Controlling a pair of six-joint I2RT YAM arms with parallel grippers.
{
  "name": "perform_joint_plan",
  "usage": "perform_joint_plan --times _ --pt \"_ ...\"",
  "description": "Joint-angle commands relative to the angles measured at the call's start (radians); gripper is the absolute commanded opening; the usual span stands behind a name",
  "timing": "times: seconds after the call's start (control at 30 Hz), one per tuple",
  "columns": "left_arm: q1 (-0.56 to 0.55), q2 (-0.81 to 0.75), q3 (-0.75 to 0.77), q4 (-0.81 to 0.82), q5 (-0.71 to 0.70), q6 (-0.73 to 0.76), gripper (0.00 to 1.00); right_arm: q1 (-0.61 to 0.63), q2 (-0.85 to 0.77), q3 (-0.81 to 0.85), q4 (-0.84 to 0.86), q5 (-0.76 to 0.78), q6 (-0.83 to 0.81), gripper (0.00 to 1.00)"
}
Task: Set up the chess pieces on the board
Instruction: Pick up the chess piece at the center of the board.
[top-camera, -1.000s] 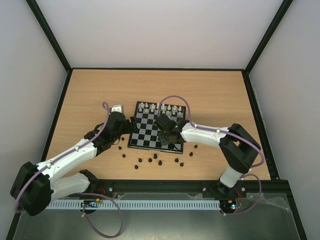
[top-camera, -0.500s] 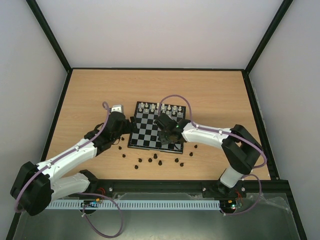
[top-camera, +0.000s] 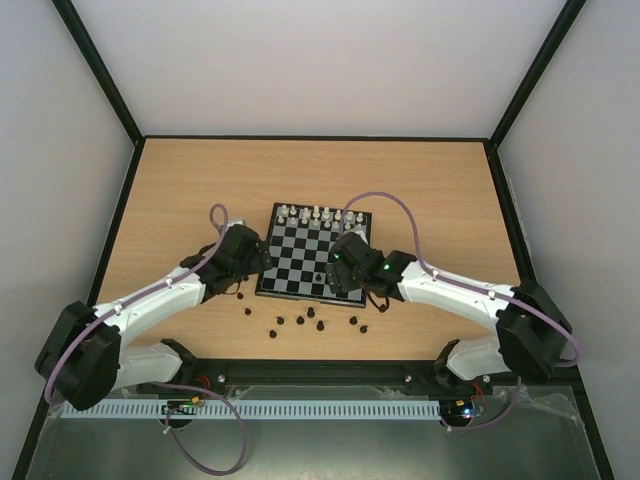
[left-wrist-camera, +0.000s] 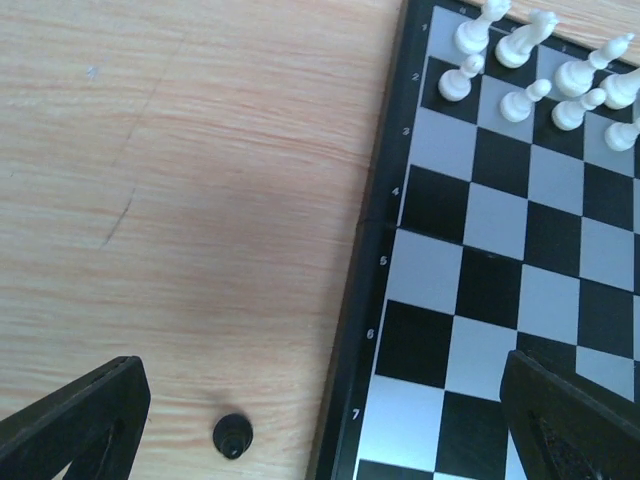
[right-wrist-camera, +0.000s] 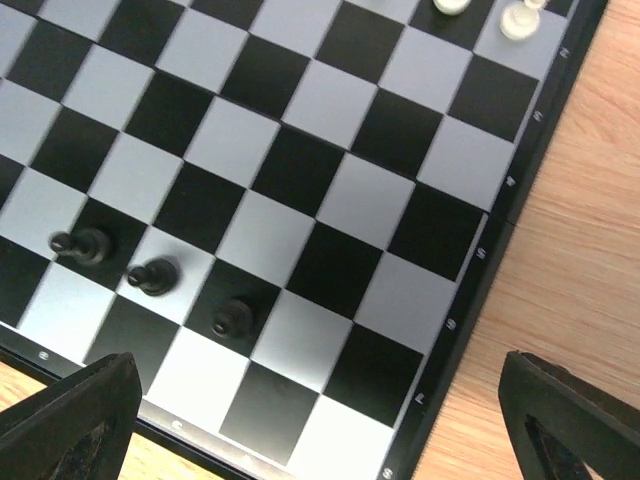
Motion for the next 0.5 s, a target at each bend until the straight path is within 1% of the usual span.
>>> perform_joint_plan --times 0.0,0.03,0.17,0.23,0.37,0.4,0.47 --pt "0.004 -0.046 -0.017 -0.094 -0.006 -0.07 0.99 -0.003 -0.064 -0.065 0.004 0.041 -0.008 0.99" --pt "0.003 -0.052 -0.024 -0.099 -0.003 -0.077 0.98 -0.007 -0.078 -0.076 0.011 0.037 -0.011 0.99" --pt "-0.002 -0.057 -0.054 -0.114 -0.001 -0.102 0.87 -0.012 -0.11 -0.097 0.03 0.005 -0.018 1.0" --pt "-0.007 -0.051 -0.067 -0.117 -0.005 -0.115 0.81 -0.013 -0.122 -0.103 0.039 -0.009 -0.021 0.98" --pt "-0.015 -0.03 -0.082 -0.131 -0.03 -0.128 0.72 -0.013 -0.126 -0.118 0.055 -0.038 -0.024 0.95" --pt "-0.015 -0.018 -0.082 -0.131 -0.036 -0.127 0.69 -0.013 -0.126 -0.12 0.058 -0.043 -0.025 0.94" --pt "-0.016 -0.002 -0.081 -0.124 -0.036 -0.117 0.6 -0.014 -0.13 -0.127 0.064 -0.047 -0.024 0.94"
